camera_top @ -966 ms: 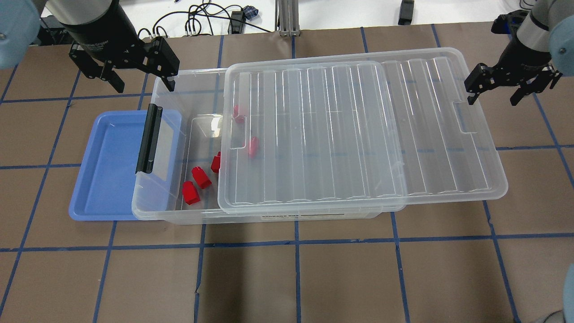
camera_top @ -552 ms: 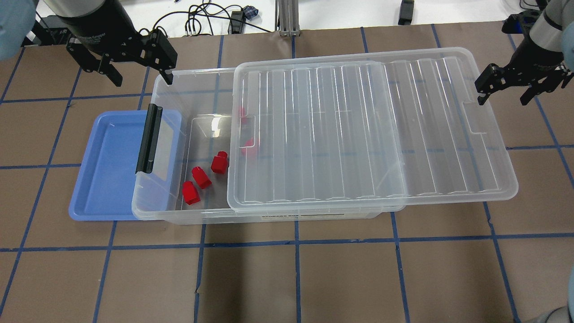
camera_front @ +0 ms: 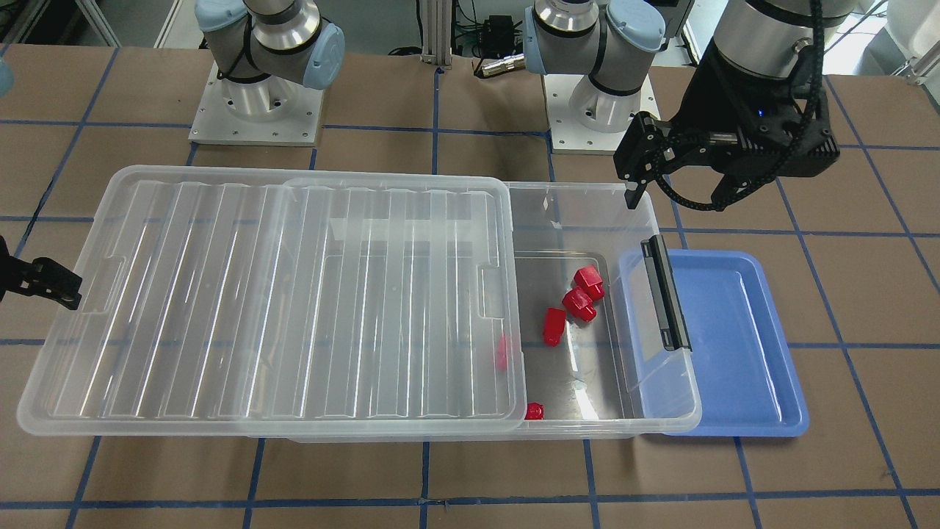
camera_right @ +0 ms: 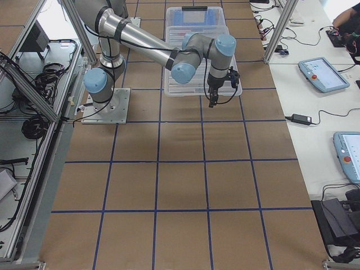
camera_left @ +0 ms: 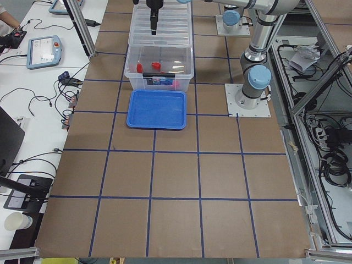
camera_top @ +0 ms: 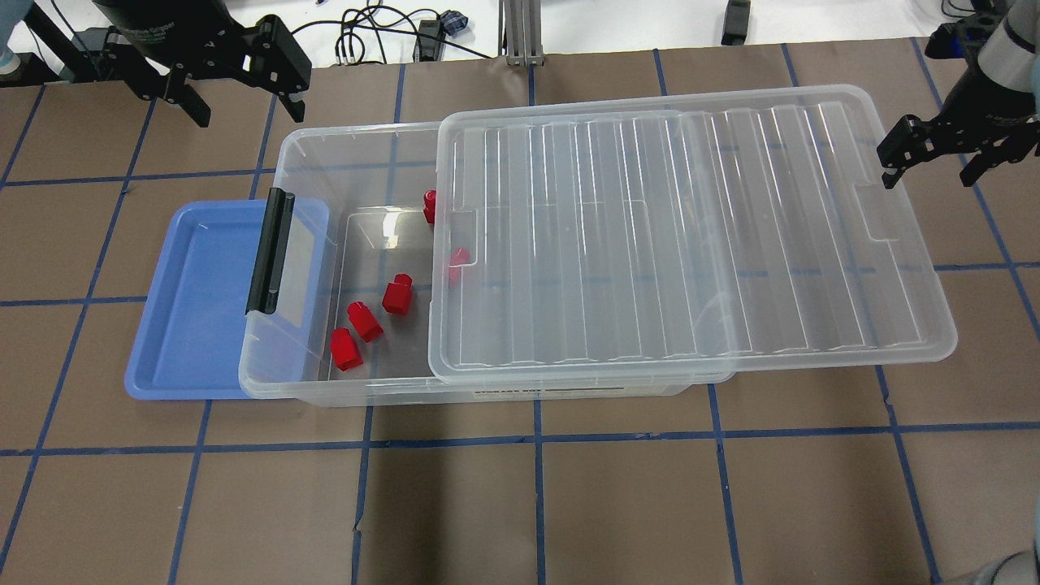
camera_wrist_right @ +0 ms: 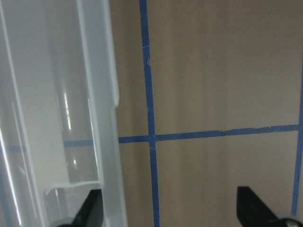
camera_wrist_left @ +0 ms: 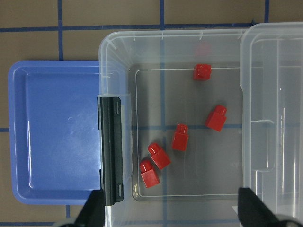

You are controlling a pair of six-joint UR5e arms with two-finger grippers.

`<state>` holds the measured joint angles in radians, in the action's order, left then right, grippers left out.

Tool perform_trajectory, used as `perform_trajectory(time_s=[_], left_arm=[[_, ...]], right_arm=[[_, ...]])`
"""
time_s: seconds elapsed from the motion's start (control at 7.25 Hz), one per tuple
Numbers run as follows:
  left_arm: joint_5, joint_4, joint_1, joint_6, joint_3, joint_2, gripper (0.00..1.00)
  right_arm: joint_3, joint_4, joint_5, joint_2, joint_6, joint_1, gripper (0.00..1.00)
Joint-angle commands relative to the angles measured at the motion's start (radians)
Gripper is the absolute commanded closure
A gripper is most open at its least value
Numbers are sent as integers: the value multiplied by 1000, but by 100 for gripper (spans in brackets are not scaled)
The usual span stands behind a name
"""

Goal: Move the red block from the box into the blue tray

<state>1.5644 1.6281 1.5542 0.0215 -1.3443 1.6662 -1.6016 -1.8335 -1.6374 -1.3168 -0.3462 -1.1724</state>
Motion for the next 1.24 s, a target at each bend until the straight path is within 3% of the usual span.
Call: perform_trajectory(time_s=[0.0,0.41,0.69,0.83,1.1], left_arm=[[-4,-25,4,-9,-33,24,0],[-1,-207,6,-14,-224,75,0],[-4,-317,33,-128,-312,90,0],[0,-370,67,-111,-346,99,0],[-3,-506,75,-60,-461,122,0]], right_arm=[[0,0,-10,-1,-1,0,0],[15,17,-4,-41,12,-6,0],[79,147,2,-108,19,-16,0],[119,240,5,-146,68,-29,0],[141,298,4,-183,180,-108,0]])
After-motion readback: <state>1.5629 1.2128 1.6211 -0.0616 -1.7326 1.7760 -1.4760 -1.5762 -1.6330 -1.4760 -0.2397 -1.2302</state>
